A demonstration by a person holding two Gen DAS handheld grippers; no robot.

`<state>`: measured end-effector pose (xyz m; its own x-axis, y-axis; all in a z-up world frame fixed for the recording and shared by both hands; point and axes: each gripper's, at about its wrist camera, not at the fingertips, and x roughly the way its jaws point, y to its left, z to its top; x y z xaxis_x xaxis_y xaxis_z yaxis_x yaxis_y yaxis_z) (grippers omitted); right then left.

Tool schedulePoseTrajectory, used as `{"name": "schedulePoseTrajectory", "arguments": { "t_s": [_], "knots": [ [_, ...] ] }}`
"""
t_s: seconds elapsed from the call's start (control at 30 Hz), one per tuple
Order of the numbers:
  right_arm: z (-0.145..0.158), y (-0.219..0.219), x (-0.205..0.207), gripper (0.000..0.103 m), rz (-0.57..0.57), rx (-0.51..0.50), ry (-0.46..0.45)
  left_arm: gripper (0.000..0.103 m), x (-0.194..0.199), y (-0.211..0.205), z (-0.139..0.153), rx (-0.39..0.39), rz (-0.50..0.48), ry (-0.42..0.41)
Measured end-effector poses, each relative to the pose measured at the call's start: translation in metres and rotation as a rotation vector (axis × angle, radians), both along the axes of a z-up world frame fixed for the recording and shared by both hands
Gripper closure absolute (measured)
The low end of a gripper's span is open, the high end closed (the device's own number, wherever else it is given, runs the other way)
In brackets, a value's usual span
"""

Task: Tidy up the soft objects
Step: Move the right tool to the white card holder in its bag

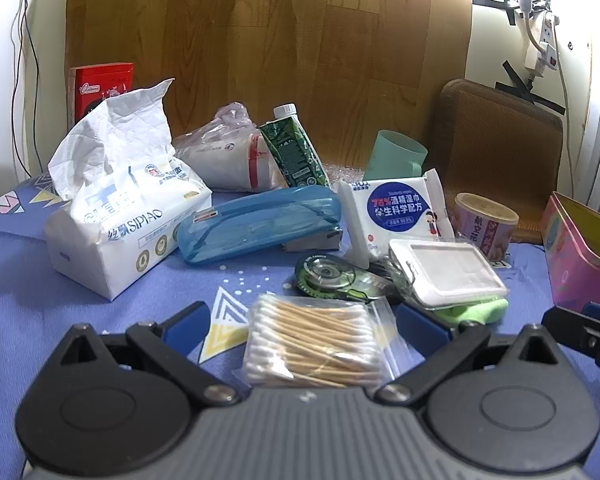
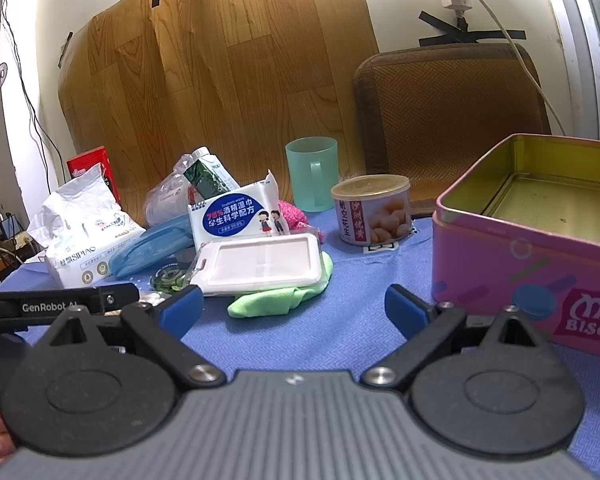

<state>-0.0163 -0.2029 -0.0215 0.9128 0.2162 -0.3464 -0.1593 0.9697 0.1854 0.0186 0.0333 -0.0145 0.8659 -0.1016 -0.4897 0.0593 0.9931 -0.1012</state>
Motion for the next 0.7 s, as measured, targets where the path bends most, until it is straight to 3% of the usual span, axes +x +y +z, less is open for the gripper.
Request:
{"name": "schedulePoseTrajectory", "arguments": {
  "t_s": [0.4, 0.5, 0.7],
  "knots": [
    [0.007, 0.026, 0.018, 0.015, 0.094, -0.127, 0.021, 0.000, 0.006, 0.020, -0.002, -0.105, 0.027, 0.037],
    [0.014, 0.033, 0.035, 0.015, 0.109, -0.149, 0.016, 0.000, 0.005, 0.024, -0.002, -0.127, 0.032, 0.036],
    [0.013, 0.038, 0.091, 0.013, 0.111, -0.139, 0.124, 0.000, 0.005, 0.024, -0.002, -0.131, 0.027, 0.028]
  ]
}}
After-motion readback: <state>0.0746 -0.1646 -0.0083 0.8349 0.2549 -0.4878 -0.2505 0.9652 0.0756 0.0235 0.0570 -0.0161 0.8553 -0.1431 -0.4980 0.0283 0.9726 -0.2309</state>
